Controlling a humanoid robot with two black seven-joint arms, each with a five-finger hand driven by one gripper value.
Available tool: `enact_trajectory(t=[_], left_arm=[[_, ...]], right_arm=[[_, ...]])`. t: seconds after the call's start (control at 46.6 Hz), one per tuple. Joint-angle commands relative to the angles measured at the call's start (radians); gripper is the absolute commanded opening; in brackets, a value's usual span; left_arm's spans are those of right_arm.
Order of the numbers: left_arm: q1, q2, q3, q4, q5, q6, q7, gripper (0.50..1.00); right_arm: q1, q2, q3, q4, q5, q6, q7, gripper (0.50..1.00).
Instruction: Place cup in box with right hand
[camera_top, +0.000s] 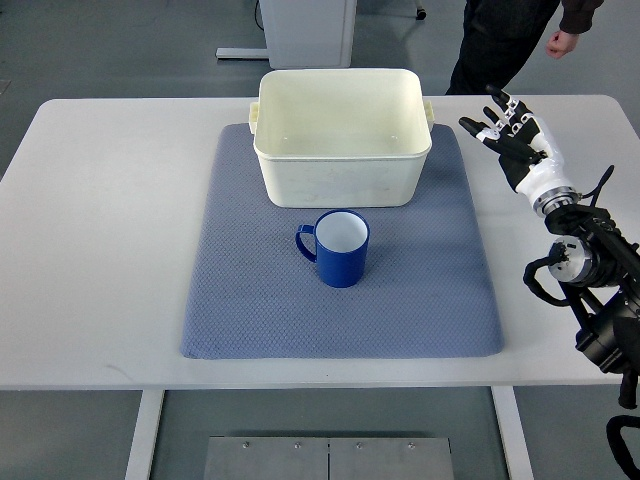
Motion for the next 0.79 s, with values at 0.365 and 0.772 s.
enact_trajectory(t=[0.365, 0.772], left_arm=[[-0.008, 0.0, 0.0, 0.0, 0.008, 0.0, -0.002, 1.0], [0.003, 0.0, 0.0, 0.0, 0.007, 0.0, -0.002, 1.0]], right_arm=[[-0.002, 0.001, -0.001, 0.0, 0.0, 0.0, 0.0, 1.0], [-0.002, -0.007, -0.001, 0.002, 0.0, 0.0, 0.008, 1.0]])
